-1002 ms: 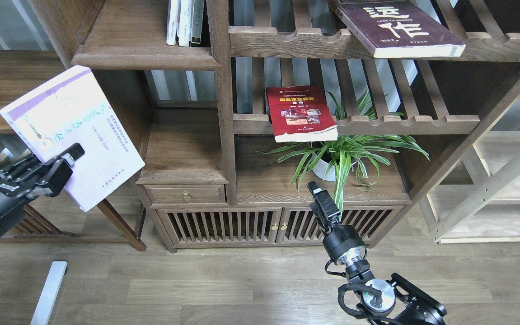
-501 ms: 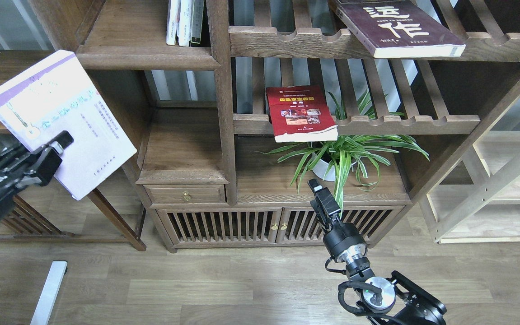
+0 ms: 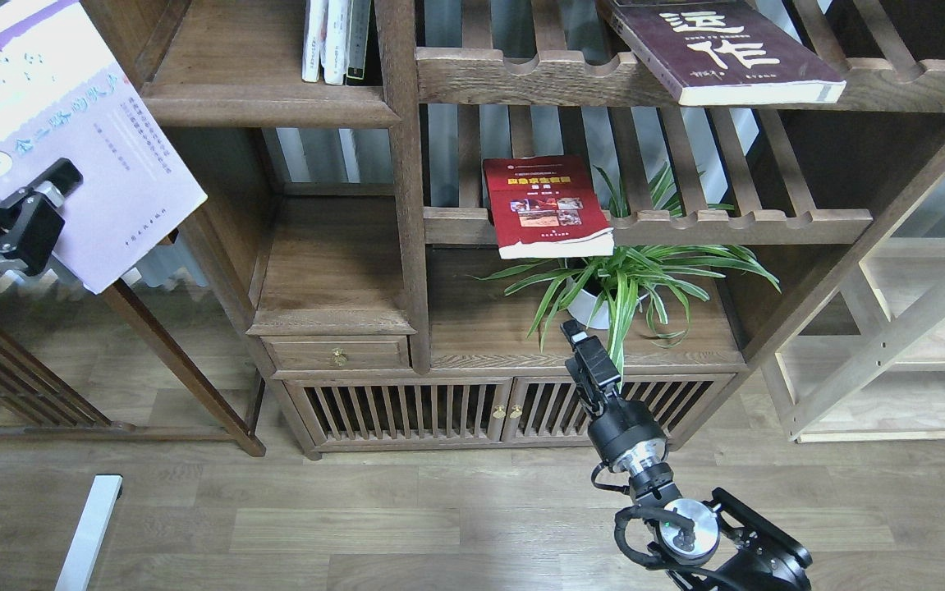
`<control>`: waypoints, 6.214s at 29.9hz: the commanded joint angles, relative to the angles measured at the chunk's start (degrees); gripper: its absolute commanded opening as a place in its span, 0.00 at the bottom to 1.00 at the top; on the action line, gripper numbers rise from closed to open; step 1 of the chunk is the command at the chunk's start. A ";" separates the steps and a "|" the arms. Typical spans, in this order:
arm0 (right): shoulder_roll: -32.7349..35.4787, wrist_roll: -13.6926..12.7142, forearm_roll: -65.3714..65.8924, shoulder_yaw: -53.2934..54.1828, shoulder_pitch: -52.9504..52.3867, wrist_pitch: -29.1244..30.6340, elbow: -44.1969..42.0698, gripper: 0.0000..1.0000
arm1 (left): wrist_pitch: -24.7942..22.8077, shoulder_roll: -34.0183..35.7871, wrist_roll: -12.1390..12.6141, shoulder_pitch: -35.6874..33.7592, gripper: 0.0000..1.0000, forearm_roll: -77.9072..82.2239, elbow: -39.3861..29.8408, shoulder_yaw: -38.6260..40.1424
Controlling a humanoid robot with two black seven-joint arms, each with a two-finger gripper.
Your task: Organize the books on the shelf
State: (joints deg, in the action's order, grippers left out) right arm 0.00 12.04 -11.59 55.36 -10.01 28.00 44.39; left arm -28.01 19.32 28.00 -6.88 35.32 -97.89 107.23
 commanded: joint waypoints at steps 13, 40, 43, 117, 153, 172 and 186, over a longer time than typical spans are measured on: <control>0.00 0.00 -0.27 0.01 -0.19 0.00 0.08 0.99 | 0.01 0.64 0.00 -4.80 0.02 0.01 0.42 0.44; 0.00 0.09 -0.71 0.01 -0.45 0.00 0.70 0.99 | 0.01 0.72 0.00 -8.50 0.03 0.10 0.78 -1.49; 0.00 0.09 -0.71 0.10 -0.45 0.00 0.70 0.99 | 0.22 0.72 0.00 -8.59 0.03 0.10 0.78 -1.67; 0.70 0.09 -6.86 4.58 1.04 0.00 1.58 0.99 | 32.49 1.96 0.00 -47.43 0.05 0.28 24.76 -31.72; 2.90 0.00 -11.08 6.60 1.30 0.00 1.58 0.99 | 32.31 -4.37 0.00 -62.37 0.03 -0.25 48.32 -39.73; 3.08 0.00 -11.08 6.69 1.39 0.00 1.93 0.99 | 31.35 -5.17 0.00 -65.63 0.03 -0.34 51.58 -47.46; 2.99 0.09 -11.61 6.78 1.48 0.00 2.02 0.99 | 30.47 -4.64 0.00 -65.72 0.07 0.19 51.40 -51.06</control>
State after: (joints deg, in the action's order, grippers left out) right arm 3.00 12.11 -23.15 62.14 -8.54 28.00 46.39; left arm 2.45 14.61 27.98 -72.72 35.47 -46.53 56.59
